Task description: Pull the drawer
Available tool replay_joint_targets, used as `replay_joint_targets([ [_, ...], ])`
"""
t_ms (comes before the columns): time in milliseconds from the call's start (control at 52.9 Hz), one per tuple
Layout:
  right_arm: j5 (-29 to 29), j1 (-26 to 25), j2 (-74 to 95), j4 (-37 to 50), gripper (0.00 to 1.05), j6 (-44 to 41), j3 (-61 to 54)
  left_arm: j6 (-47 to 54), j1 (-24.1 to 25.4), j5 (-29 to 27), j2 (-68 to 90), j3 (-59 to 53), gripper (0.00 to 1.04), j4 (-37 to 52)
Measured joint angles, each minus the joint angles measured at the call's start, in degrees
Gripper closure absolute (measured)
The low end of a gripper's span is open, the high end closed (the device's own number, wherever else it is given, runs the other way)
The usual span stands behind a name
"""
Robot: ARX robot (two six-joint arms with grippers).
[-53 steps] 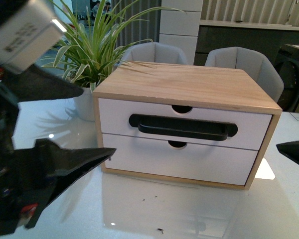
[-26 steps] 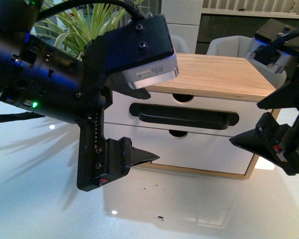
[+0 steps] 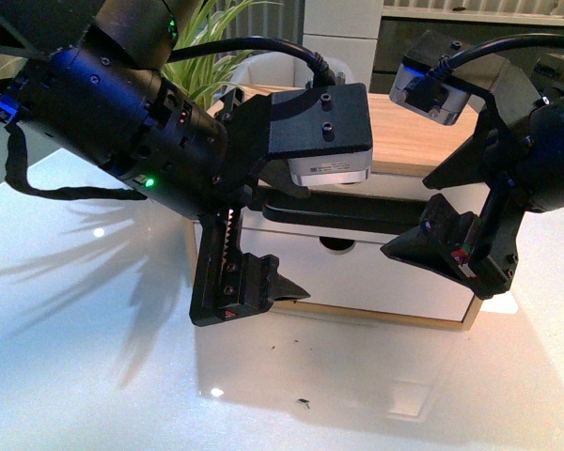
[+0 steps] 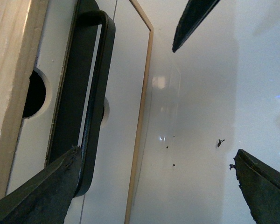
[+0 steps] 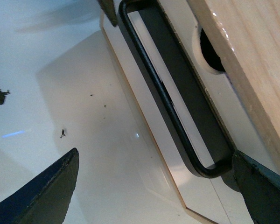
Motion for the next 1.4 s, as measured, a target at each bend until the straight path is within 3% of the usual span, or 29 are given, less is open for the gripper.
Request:
replay_joint_targets([
  [586,-2.2,0.2,6.5,-0.7,0.09,-1.1,4.5,1.6,-0.2,-2.7,8.4,10.1,0.07,-5.0],
  [1400,-1.8,0.8,12.4,-0.4,0.09,-1.7,8.0,3.8,0.3,-6.1,12.2,11.9,0.07,-5.2],
])
